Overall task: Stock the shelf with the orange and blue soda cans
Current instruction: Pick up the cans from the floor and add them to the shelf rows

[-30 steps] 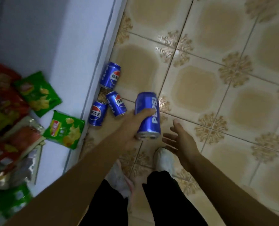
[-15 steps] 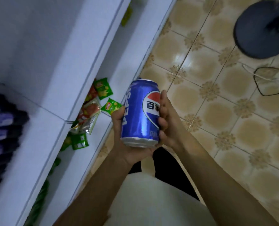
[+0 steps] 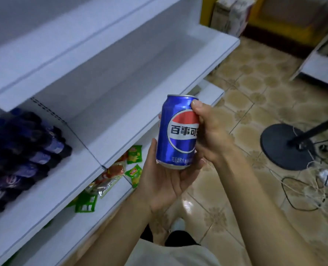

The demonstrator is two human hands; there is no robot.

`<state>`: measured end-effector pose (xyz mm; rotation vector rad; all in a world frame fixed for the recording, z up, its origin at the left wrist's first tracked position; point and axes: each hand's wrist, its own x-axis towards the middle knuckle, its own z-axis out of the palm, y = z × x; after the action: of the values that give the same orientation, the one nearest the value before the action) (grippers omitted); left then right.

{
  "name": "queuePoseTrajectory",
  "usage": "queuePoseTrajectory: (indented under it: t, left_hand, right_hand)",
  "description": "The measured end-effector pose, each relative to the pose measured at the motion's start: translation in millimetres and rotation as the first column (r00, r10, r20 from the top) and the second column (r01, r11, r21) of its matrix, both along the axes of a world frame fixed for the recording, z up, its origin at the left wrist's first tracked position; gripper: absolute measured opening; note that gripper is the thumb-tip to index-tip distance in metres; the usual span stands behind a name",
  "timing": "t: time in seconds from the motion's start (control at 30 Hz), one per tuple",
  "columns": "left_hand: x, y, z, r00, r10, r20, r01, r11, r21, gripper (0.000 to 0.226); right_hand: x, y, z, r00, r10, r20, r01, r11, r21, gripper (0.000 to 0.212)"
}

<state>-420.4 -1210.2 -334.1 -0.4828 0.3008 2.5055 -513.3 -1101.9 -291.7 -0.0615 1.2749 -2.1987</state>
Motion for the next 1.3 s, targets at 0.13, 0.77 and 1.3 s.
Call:
queuePoseTrajectory:
  t: [0.13, 0.77, 1.3]
  left_hand:
    - [23, -19, 28, 0.972, 0.214, -0.099, -0.227, 0.964, -0.137, 0.076]
    - [130, -211, 138, 0.540, 0.692, -0.479, -0.824, 0.550, -0.135, 0.072]
    - [253, -455, 150, 0.968, 0.163, -0.189, 0.047, -0.863, -0.504, 0.069]
  right_hand:
    - [1, -22, 35, 0.977, 0.106, -0.182, -0.101, 0.994, 0.039, 0.115]
    - [93, -244, 156, 0.617, 0.392, -0.682, -0.295, 0.919, 0.262, 0.077]
    - [182, -510, 168, 0.472, 0.491, -0.732, -0.044, 0.842, 0.537, 0.079]
